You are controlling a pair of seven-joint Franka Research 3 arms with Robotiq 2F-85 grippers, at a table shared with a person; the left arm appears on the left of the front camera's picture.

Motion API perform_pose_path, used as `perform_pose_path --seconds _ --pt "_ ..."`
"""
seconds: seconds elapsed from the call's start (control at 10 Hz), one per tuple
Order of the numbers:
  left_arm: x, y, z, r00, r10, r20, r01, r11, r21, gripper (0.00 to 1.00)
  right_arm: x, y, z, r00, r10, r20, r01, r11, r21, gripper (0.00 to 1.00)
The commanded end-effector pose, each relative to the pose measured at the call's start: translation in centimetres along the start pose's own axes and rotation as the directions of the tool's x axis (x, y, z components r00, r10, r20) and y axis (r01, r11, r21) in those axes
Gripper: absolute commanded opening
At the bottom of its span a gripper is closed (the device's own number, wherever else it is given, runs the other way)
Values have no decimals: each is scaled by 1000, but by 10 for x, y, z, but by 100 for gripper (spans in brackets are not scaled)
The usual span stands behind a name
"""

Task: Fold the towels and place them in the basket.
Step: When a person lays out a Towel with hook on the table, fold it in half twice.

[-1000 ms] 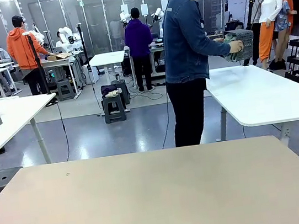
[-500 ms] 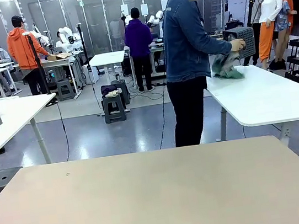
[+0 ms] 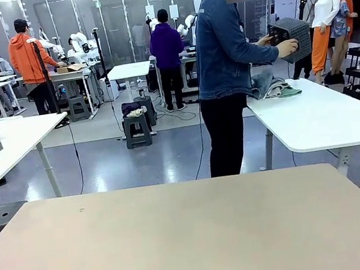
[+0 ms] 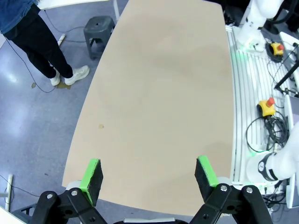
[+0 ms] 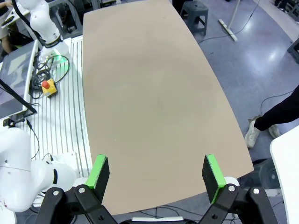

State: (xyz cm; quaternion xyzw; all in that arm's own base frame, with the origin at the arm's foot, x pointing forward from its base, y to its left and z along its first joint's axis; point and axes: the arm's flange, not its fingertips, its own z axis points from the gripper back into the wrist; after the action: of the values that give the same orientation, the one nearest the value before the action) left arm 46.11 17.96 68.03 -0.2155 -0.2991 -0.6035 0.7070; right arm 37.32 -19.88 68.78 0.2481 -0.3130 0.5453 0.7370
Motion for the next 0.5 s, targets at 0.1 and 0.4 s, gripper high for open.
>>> perform_pose_path --seconds 0.1,0.4 --pt "2 -3 1 1000 -4 3 4 1000 1 100 1 1 0 1000 3 1 -3 1000 0 100" --pt "2 -3 1 1000 -4 3 4 1000 1 100 1 1 0 1000 3 1 -3 1000 0 100"
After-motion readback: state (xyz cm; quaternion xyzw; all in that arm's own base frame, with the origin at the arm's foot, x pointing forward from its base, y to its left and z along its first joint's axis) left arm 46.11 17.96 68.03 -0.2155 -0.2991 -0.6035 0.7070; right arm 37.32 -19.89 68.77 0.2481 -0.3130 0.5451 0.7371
